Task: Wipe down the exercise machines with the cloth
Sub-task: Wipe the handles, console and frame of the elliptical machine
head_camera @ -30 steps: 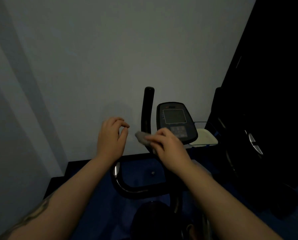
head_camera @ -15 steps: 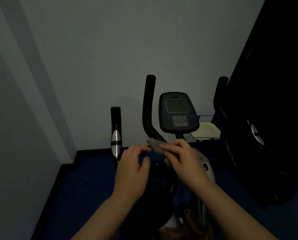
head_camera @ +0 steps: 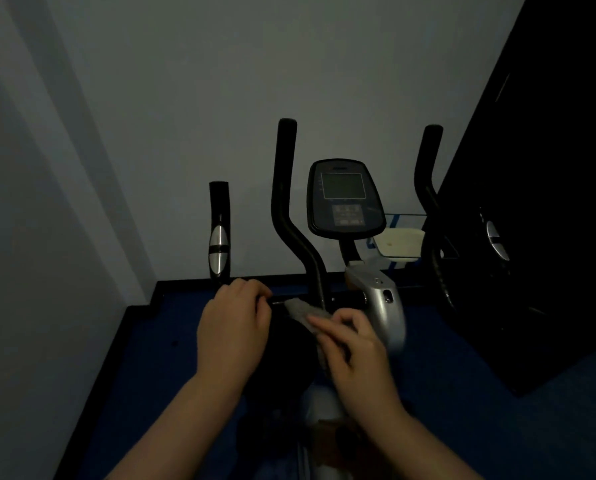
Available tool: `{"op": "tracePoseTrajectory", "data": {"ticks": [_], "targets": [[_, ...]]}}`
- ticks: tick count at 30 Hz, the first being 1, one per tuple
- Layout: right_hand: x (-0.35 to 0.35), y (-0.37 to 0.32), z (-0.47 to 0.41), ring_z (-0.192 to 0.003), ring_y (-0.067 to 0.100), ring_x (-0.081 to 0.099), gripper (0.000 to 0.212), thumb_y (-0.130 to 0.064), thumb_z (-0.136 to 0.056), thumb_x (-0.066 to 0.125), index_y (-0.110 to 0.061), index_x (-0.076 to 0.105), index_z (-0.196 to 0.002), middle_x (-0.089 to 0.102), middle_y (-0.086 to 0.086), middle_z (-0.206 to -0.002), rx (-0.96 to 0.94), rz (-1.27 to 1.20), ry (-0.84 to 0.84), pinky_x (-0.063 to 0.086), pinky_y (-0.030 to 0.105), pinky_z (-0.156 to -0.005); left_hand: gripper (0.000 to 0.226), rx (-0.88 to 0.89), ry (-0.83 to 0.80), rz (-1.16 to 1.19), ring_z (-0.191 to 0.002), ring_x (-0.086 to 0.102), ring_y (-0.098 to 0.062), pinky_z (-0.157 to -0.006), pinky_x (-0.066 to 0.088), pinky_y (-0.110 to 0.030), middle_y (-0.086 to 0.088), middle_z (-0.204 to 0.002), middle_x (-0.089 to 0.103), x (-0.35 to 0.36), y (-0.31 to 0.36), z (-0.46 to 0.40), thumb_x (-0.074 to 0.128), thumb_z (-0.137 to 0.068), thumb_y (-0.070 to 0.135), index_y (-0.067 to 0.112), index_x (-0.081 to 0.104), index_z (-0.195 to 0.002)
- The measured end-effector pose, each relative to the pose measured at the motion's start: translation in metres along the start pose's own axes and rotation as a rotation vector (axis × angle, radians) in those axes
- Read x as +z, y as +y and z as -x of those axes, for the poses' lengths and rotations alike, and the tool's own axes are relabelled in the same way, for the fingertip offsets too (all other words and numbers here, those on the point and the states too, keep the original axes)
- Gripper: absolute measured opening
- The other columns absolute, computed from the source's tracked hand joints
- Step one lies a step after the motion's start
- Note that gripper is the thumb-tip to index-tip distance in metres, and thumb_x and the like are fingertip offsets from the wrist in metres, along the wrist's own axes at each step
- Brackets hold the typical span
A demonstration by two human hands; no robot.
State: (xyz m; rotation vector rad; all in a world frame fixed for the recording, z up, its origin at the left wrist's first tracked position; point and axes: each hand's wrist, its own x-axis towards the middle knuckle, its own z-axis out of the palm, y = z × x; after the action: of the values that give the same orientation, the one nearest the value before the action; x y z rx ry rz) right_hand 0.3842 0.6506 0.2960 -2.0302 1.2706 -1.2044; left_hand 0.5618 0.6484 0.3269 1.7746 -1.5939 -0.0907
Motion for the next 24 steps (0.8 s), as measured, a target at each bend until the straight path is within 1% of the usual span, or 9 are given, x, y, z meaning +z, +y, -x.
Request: {"op": "tracePoseTrajectory", "data": {"ticks": [2, 5, 8, 11, 14, 16, 18, 20, 24], "targets": [[-0.01, -0.001, -0.019, -0.096, -0.007, 0.049, 0.028, -0.013, -0.092, 0.059, -0.03, 0.067, -0.114, 0.047, -0.013, -0.102, 0.01, -0.018, 0.006, 0.038, 0.004, -0.081, 0.013, -0.006, 0.03, -0.019, -0.082, 0.05, -0.011, -0.068, 0.042, -0.031, 0.005, -0.091, 0.062, 0.0, 0.002, 0.005, 0.058, -0.091, 0.012, 0.02, 0.067, -0.096], [-0.011, -0.007, -0.067, -0.093, -0.008, 0.048, 0.028, -0.011, -0.094, 0.058, -0.024, 0.066, -0.117, 0.045, -0.004, -0.106, 0.064, -0.047, 0.14, 0.039, 0.005, -0.085, 0.013, -0.038, 0.035, -0.04, -0.082, 0.056, -0.017, -0.068, 0.046, -0.037, 0.002, -0.091, 0.064, 0.001, 0.002, 0.006, 0.056, -0.092, 0.015, 0.019, 0.067, -0.098], [0.01, -0.006, -0.072, -0.096, 0.006, 0.053, 0.025, -0.016, -0.095, 0.057, -0.021, 0.068, -0.118, 0.045, -0.002, -0.112, 0.061, -0.019, 0.072, 0.05, 0.024, -0.089, 0.013, -0.137, 0.019, 0.063, -0.078, 0.058, -0.015, -0.068, 0.05, -0.04, 0.008, -0.089, 0.063, 0.0, 0.002, 0.009, 0.052, -0.095, 0.022, 0.028, 0.063, -0.099], [0.014, 0.006, -0.031, -0.095, 0.0, 0.051, 0.025, -0.017, -0.095, 0.057, -0.022, 0.069, -0.116, 0.046, -0.008, -0.106, -0.029, -0.004, 0.085, 0.042, 0.009, -0.082, 0.012, -0.132, 0.022, 0.11, -0.072, 0.055, -0.009, -0.066, 0.048, -0.038, 0.012, -0.086, 0.06, 0.0, 0.002, 0.011, 0.053, -0.095, 0.022, 0.028, 0.063, -0.098], [-0.002, 0.015, 0.001, -0.096, -0.001, 0.053, 0.028, -0.026, -0.094, 0.053, -0.023, 0.069, -0.117, 0.049, -0.008, -0.104, -0.069, -0.053, 0.039, 0.042, 0.009, -0.08, 0.012, -0.112, 0.03, 0.111, -0.071, 0.054, -0.006, -0.065, 0.046, -0.034, 0.013, -0.086, 0.059, 0.001, 0.002, 0.01, 0.054, -0.095, 0.02, 0.028, 0.063, -0.098], [-0.013, 0.018, -0.01, -0.097, -0.004, 0.051, 0.028, -0.022, -0.093, 0.054, -0.02, 0.069, -0.117, 0.049, -0.006, -0.101, -0.113, 0.008, 0.007, 0.041, 0.007, -0.081, 0.013, -0.123, 0.022, 0.114, -0.071, 0.054, -0.007, -0.063, 0.045, -0.033, 0.013, -0.085, 0.06, 0.001, 0.002, 0.009, 0.054, -0.095, 0.021, 0.029, 0.063, -0.097], [-0.018, 0.014, -0.037, -0.096, -0.012, 0.047, 0.026, -0.012, -0.094, 0.058, -0.018, 0.069, -0.116, 0.048, -0.006, -0.102, -0.078, 0.077, 0.13, 0.038, 0.003, -0.081, 0.013, -0.134, 0.016, 0.121, -0.071, 0.055, -0.009, -0.063, 0.045, -0.033, 0.013, -0.085, 0.06, 0.001, 0.003, 0.009, 0.054, -0.094, 0.021, 0.03, 0.063, -0.096], [-0.015, 0.005, -0.057, -0.093, -0.01, 0.047, 0.027, -0.012, -0.095, 0.058, -0.02, 0.067, -0.119, 0.046, -0.006, -0.106, 0.011, 0.066, 0.204, 0.039, 0.003, -0.081, 0.012, -0.141, 0.018, 0.121, -0.071, 0.056, -0.01, -0.063, 0.047, -0.034, 0.013, -0.085, 0.06, 0.001, 0.003, 0.009, 0.054, -0.094, 0.021, 0.029, 0.063, -0.096], [0.007, 0.001, -0.018, -0.097, -0.007, 0.048, 0.029, -0.012, -0.093, 0.06, -0.022, 0.067, -0.119, 0.045, -0.01, -0.104, 0.05, 0.019, 0.094, 0.04, 0.006, -0.082, 0.012, -0.178, -0.002, 0.14, -0.07, 0.055, -0.005, -0.06, 0.047, -0.032, 0.013, -0.081, 0.058, -0.001, 0.0, 0.009, 0.055, -0.093, 0.022, 0.03, 0.064, -0.096]]}}
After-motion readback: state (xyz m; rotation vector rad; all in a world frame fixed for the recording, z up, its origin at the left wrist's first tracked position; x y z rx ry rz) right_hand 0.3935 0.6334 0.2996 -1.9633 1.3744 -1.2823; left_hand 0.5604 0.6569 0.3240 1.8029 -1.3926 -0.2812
